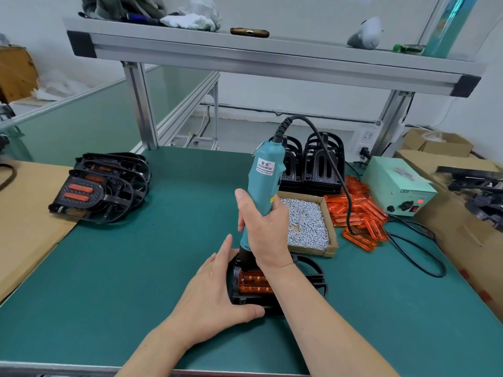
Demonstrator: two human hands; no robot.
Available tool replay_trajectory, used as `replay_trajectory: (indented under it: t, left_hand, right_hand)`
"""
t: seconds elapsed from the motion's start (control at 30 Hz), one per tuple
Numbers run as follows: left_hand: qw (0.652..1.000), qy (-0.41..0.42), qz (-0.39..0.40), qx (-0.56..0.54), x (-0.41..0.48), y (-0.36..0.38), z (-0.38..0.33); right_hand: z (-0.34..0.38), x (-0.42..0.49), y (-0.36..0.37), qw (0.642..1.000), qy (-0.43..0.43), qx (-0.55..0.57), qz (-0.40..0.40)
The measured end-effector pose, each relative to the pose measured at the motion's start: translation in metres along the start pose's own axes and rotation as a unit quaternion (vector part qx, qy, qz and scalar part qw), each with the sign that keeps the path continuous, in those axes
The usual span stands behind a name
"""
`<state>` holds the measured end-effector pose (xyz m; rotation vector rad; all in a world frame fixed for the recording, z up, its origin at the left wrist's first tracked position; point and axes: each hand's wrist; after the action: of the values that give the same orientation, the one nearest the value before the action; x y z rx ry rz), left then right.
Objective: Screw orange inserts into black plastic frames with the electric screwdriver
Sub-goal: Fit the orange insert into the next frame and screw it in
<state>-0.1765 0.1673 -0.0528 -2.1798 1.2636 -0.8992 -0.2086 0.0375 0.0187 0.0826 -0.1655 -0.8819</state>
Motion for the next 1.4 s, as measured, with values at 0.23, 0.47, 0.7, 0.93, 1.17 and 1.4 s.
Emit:
replay_trajectory:
  t: [0.23,0.47,0.7,0.93,1.17,1.4]
  left_hand:
    - [1.000,-0.013,0.005,0.003,-0.003,0.002,0.004]
    - [0.999,-0.031,0.006,0.008,-0.004,0.002,0.004]
    - [0.999,-0.030,0.003,0.010,-0.004,0.001,0.002]
    - [0.999,-0.041,0.005,0.015,-0.004,0.002,0.003]
    - [0.999,-0.041,0.006,0.017,-0.005,0.002,0.004]
    - [0.999,-0.043,0.005,0.010,-0.004,0.001,0.002]
  right_hand:
    - [0.003,-0.009,-0.006,0.999,-0.015,0.030,-0.004]
    - [0.036,0.012,-0.021,0.978,0.030,0.180,-0.103]
    - [0.023,0.026,-0.051,0.912,0.187,0.298,-0.212]
    - [0.004,0.036,-0.063,0.869,0.314,0.312,-0.220]
    - [-0.010,0.040,-0.065,0.842,0.373,0.335,-0.200]
    - [-0.009,0.039,-0.069,0.827,0.364,0.382,-0.192]
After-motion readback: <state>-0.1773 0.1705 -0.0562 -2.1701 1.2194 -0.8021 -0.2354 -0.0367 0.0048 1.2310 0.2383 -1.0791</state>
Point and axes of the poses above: each hand's wrist, its own x-axis towards the middle knuckle, its own y-axis out of the palm, z = x × y, and after that the axes turned 14 degrees about y, right-handed
